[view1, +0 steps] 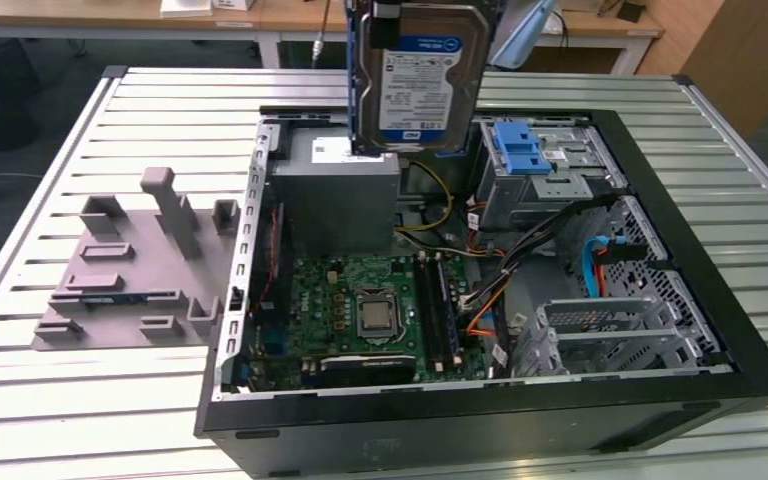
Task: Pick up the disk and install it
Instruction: 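Pick up the disk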
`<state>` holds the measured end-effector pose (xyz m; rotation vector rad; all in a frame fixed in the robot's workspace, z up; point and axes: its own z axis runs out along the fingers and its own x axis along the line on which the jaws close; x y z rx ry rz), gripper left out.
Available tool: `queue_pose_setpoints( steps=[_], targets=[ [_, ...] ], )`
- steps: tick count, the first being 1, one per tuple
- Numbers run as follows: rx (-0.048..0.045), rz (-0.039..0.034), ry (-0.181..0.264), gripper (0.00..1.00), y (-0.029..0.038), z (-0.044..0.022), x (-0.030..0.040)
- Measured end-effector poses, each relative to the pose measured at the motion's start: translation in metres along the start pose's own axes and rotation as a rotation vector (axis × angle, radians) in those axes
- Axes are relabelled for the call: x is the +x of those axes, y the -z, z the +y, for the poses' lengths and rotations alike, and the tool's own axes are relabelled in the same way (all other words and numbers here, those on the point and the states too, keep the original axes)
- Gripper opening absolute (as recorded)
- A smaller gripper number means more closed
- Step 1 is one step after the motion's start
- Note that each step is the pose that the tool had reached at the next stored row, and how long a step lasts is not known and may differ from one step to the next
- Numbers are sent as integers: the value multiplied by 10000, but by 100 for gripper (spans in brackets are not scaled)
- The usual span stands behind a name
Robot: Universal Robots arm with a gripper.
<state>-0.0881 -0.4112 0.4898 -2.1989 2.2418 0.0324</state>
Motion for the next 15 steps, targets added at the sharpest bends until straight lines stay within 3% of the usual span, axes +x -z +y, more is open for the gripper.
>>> queue_pose_setpoints(
  steps=[3,10,12,15],
  targets=[
    [-1,3,-1,36,-11,-16,54],
    [0,-1,-1,36,-52,-31,360],
    [-1,0,-2,36,-59,-71,408],
    [-1,2,-2,36,-65,-202,424]
  ],
)
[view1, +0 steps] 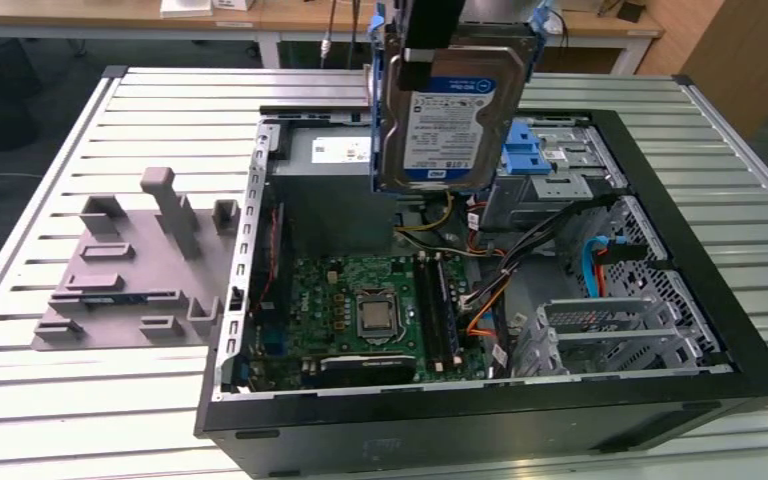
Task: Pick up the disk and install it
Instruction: 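Pick up the disk, then insert the disk into the insertion slot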
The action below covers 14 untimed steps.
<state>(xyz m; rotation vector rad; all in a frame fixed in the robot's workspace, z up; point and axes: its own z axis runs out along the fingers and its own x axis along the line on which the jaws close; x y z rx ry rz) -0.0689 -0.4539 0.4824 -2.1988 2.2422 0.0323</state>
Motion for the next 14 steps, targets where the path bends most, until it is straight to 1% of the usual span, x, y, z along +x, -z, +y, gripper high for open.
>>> queue_pose_setpoints(
  steps=[1,2,14],
  targets=[
    [1,0,1,36,-2,-39,2],
    [1,-1,2,36,-3,-50,4],
    [1,-1,1,36,-3,-58,5]
  ],
)
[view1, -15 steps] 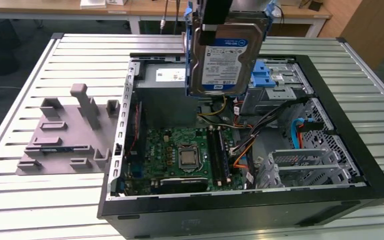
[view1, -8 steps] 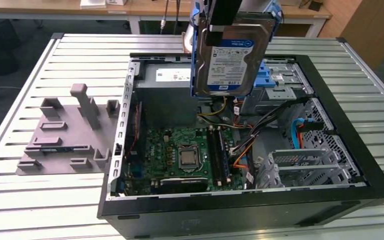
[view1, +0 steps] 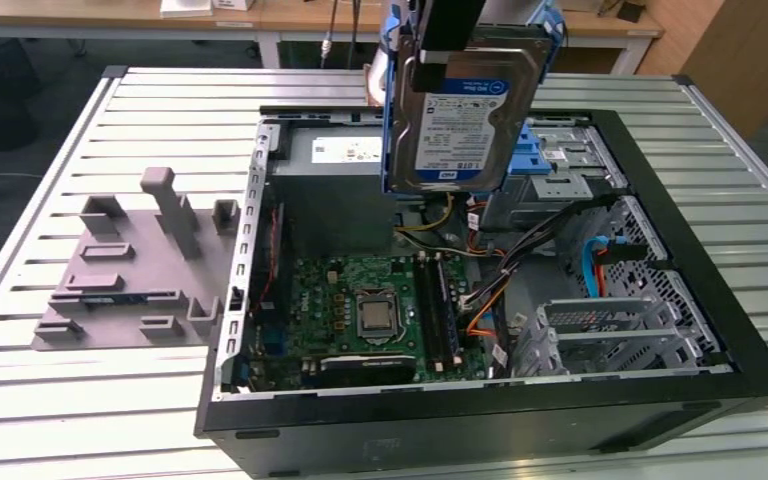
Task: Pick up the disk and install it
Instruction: 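Insert the disk into the insertion slot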
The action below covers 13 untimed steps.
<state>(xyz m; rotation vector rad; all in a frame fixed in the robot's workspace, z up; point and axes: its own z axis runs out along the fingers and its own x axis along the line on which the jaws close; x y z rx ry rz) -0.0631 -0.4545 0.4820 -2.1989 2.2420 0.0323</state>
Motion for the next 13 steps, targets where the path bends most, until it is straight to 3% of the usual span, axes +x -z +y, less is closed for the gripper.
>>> queue_pose_setpoints(
  steps=[7,13],
  targets=[
    [0,8,-1,36,-1,-1,50],
    [1,6,0,36,-12,-6,313]
  ],
)
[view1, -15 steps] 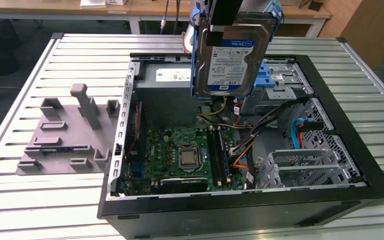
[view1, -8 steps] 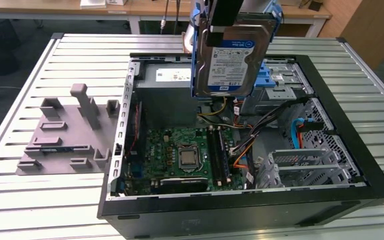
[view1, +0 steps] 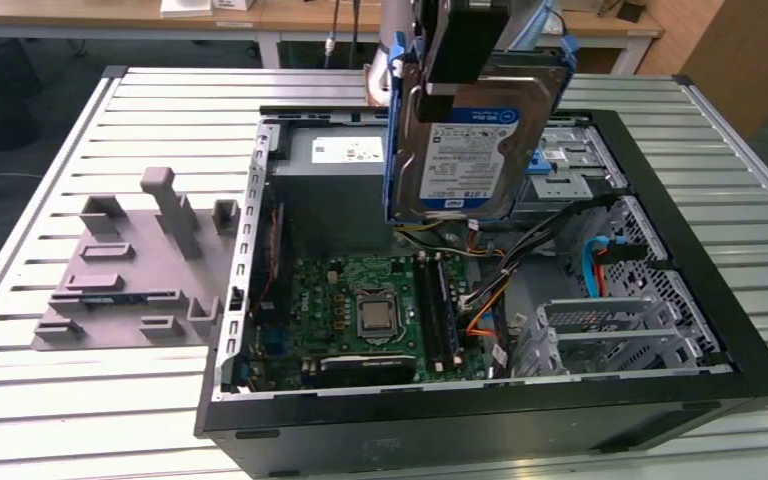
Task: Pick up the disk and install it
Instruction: 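Insert the disk into the insertion slot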
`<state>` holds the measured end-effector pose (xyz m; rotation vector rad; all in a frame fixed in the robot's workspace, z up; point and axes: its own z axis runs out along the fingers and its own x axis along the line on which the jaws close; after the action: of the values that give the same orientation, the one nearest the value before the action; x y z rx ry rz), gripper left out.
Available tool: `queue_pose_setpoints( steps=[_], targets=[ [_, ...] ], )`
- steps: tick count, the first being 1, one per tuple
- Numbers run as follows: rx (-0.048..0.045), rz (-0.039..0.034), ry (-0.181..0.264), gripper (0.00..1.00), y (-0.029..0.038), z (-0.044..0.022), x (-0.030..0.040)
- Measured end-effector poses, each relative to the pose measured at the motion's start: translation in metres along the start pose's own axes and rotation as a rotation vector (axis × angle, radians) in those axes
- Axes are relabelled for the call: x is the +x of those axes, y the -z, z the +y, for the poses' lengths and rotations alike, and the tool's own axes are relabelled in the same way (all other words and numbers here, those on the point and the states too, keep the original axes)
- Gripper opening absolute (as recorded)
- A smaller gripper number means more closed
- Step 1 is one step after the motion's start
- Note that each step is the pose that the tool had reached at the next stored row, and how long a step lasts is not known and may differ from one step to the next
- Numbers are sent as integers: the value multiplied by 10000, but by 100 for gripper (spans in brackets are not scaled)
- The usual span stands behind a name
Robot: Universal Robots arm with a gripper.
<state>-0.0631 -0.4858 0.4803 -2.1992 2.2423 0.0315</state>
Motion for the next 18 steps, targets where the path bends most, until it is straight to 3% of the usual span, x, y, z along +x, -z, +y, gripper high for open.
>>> queue_pose_setpoints(
  steps=[4,8,12,18],
  targets=[
    [1,6,-1,36,-7,-17,65],
    [0,9,6,36,-14,-127,66],
    [3,15,8,36,-48,-137,191],
    [19,18,9,36,-103,-143,441]
  ],
)
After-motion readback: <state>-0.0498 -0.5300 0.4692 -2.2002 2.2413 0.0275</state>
